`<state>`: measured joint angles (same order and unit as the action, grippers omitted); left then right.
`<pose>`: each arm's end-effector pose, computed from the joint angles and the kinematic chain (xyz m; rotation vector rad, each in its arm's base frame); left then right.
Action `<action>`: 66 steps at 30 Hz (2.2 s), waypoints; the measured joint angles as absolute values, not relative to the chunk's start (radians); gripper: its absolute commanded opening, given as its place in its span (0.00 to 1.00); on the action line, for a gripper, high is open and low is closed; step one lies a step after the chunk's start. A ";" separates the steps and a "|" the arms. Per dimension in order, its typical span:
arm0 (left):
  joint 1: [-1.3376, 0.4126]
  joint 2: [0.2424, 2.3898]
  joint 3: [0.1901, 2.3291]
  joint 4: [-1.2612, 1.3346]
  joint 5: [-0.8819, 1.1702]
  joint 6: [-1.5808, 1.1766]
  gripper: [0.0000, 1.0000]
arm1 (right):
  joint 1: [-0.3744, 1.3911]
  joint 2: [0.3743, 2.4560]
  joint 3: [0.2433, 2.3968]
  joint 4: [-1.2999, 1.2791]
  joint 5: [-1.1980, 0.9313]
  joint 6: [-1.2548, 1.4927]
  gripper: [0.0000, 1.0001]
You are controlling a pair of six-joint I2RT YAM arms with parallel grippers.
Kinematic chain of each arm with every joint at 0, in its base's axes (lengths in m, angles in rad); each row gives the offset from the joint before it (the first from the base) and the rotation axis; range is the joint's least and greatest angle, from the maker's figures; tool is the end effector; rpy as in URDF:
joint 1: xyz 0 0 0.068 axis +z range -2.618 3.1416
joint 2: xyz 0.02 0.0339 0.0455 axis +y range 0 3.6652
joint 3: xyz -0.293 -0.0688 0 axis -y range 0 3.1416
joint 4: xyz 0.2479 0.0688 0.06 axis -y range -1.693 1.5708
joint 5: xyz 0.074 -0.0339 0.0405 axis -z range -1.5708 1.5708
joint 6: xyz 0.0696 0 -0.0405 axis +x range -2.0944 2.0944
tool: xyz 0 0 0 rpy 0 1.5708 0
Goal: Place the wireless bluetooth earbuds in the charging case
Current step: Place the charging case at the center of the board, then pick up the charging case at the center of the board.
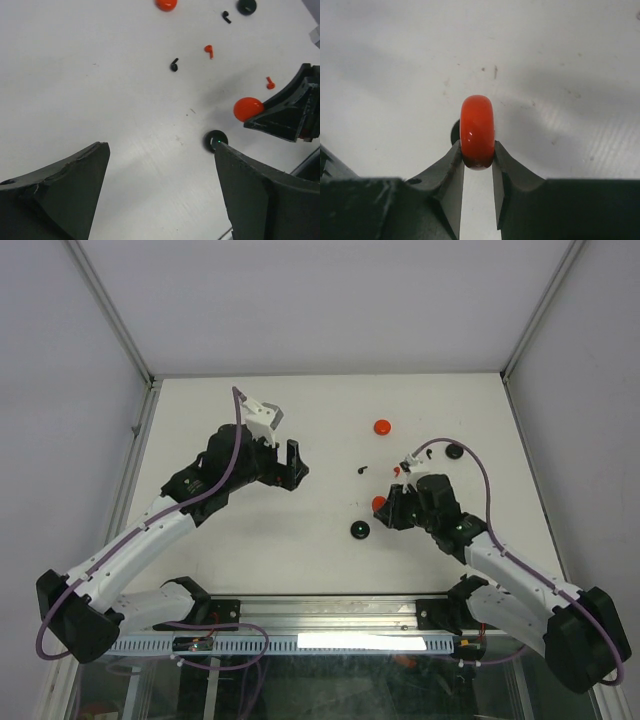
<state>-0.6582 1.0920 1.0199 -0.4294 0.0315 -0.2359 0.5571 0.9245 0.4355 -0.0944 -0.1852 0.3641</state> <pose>0.2063 -0.1623 0.3465 0.4645 2.0725 -0.5739 0.1710 0.1216 0.2055 -0.3261 2.2110 0.7196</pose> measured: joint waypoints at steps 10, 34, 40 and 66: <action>-0.607 1.087 0.949 -0.445 -0.086 -0.186 0.94 | 0.489 1.058 0.451 -0.226 -0.184 0.393 0.00; -0.567 1.043 0.932 -0.445 -0.044 -0.171 0.96 | 0.711 1.426 0.585 -0.018 -0.348 0.561 0.35; -0.560 1.043 0.932 -0.445 -0.042 -0.171 0.96 | 0.711 1.397 0.588 -0.099 -0.299 0.551 0.60; -0.541 1.039 0.917 -0.445 -0.069 -0.171 0.98 | 0.212 1.479 0.908 -0.329 0.163 0.347 0.87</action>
